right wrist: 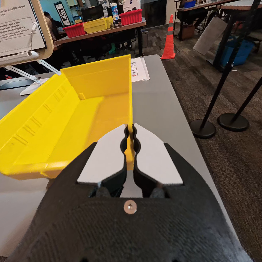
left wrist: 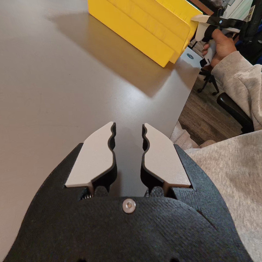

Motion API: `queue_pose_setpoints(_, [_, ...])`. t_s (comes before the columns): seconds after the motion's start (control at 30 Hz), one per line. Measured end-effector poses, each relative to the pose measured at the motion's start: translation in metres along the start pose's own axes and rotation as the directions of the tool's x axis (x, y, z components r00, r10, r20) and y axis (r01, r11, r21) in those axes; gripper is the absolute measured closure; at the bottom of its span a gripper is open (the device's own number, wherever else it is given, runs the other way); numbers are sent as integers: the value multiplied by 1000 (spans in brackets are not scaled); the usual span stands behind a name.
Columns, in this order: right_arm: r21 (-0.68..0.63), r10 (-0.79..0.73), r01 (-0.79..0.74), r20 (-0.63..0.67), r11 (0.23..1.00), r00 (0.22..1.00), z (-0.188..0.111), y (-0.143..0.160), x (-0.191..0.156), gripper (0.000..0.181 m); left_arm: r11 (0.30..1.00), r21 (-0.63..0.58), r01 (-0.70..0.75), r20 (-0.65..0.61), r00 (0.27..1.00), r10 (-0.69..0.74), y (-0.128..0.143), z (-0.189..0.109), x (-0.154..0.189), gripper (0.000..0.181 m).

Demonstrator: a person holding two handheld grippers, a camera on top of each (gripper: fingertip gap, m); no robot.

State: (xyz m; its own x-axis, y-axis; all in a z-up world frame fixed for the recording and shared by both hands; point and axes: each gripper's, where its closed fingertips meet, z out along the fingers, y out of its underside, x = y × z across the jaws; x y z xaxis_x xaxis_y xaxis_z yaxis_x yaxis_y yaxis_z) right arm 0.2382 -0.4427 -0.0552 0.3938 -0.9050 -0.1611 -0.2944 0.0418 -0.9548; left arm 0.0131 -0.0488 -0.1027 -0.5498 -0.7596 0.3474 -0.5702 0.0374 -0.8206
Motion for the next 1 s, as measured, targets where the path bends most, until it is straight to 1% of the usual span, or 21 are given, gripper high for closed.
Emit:
queue_pose_setpoints(0.13, [14,41,-41,-1,999,999,-2,0,5,177,1000,0,-1,0,1000,1,0,0,0,146])
queue_pose_setpoints(0.27, [14,29,-29,-11,999,1000,-2,0,5,177,1000,1,2,-1,1000,-2,0,0,0,146])
queue_pose_setpoints(1.0, [33,94,-94,-10,995,995,-1,-1,5,176,1000,-12,-6,-6,1000,6,3,1,1,145])
